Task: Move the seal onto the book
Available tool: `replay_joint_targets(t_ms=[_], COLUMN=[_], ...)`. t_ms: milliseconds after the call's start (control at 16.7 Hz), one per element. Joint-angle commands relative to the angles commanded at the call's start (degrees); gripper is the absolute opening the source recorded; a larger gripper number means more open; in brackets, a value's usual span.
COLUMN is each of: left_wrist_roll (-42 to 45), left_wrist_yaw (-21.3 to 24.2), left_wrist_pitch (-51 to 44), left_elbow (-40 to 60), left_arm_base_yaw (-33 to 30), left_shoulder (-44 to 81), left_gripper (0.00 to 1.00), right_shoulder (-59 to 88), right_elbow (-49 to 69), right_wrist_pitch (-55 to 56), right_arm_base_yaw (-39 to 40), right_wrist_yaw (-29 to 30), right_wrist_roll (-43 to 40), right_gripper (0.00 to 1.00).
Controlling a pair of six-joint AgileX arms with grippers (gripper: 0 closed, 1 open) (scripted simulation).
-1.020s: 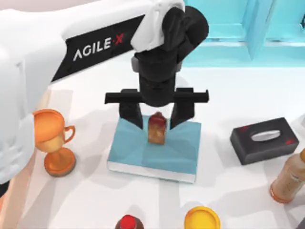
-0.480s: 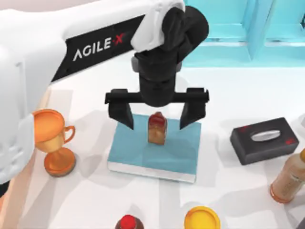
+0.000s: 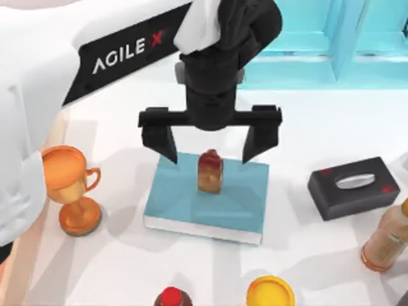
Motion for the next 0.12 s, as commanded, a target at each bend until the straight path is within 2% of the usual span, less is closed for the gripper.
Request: replay_joint_targets(t_ms=[120], left_wrist_roll=[0.00], left_wrist_yaw=[0.01], left_wrist_pitch=[-1.43], left_elbow=[1.39], left_arm_base_yaw=[0.00], left_shoulder=[-0.07], left_gripper=[1.00], right_shoulder=[0.00], right_elbow=[0.00], right_wrist_pitch=[0.00], right_arm_base_yaw=[0.00], right_wrist_yaw=[0.00], right_wrist_roll=[0.00], right_gripper=[1.00])
